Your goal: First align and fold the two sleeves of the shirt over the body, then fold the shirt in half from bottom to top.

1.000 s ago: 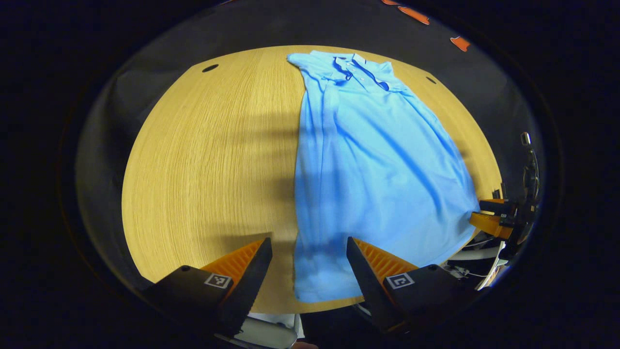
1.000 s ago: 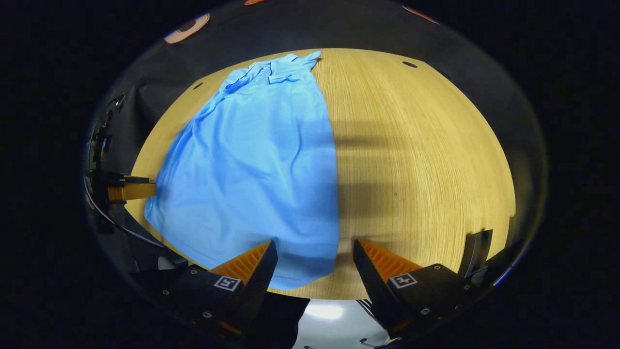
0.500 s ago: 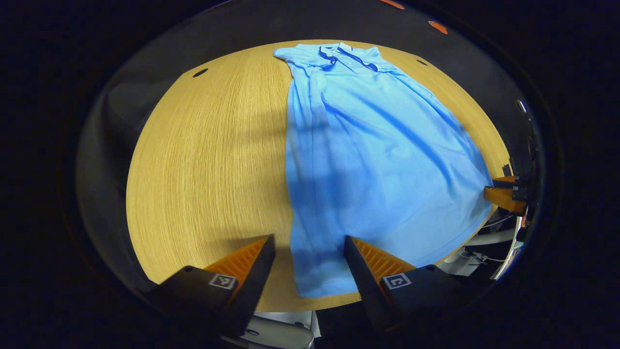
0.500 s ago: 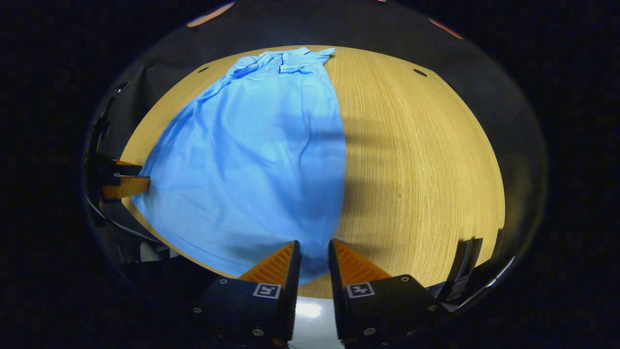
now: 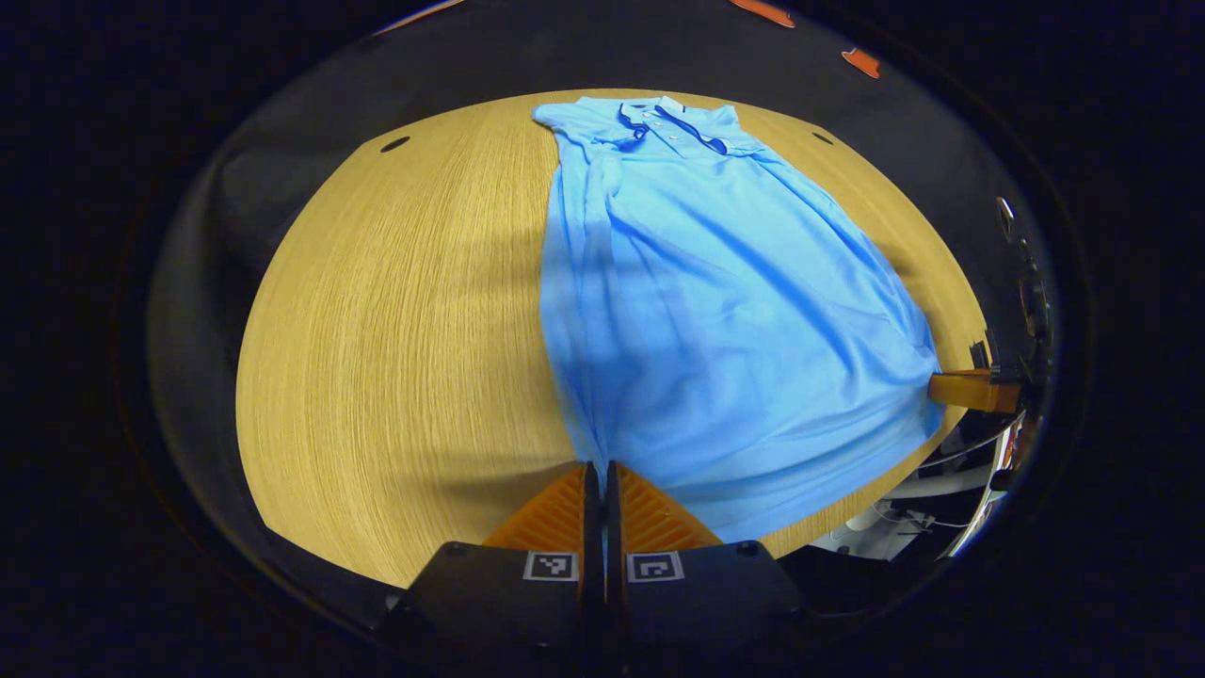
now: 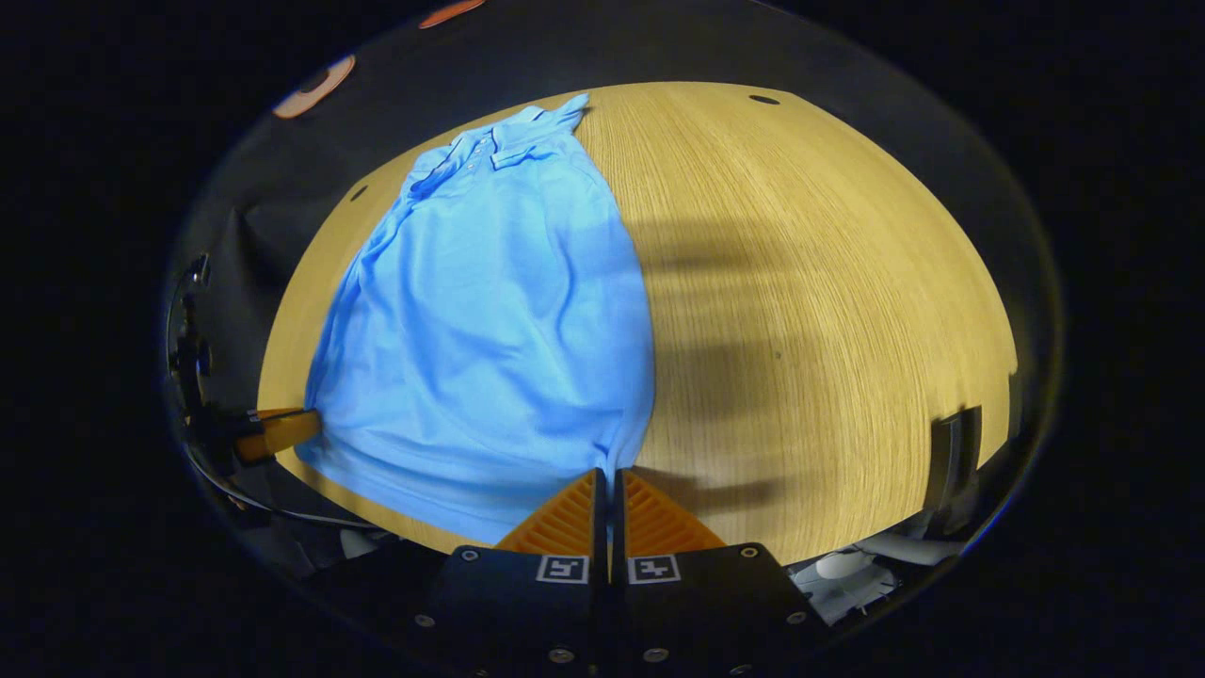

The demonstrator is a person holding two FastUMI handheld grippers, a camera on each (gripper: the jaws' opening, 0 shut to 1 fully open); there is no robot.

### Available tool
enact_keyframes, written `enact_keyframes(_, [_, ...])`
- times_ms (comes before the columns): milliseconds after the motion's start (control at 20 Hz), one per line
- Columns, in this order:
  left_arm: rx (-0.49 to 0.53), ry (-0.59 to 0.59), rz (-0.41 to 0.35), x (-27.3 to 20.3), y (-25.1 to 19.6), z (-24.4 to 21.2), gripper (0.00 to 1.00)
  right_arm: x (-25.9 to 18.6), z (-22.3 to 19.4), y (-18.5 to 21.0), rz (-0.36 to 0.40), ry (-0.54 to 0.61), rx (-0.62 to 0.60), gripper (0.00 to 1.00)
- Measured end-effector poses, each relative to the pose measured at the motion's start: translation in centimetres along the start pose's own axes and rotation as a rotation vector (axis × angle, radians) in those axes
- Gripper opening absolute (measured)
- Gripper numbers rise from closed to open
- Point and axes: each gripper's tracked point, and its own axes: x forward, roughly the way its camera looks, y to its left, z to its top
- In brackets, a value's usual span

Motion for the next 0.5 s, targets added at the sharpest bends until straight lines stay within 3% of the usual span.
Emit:
enact_keyframes(200, [-0.016, -0.077, -0.037, -1.1, -0.7, 2.5, 0.05, -1.0, 1.0, 1.4, 0.082, -0.012, 0.070, 0.01])
enact_keyframes(400, [-0.046, -0.143, -0.085, -2.2, -1.1, 5.8, 0.05, -2.6, 4.6, 3.2, 0.160, -0.074, 0.131, 0.01])
enact_keyframes(500, [-0.094, -0.172, -0.156, -2.4, -2.2, 7.3, 0.05, -3.0, 6.5, 3.7, 0.195, -0.089, 0.167, 0.01])
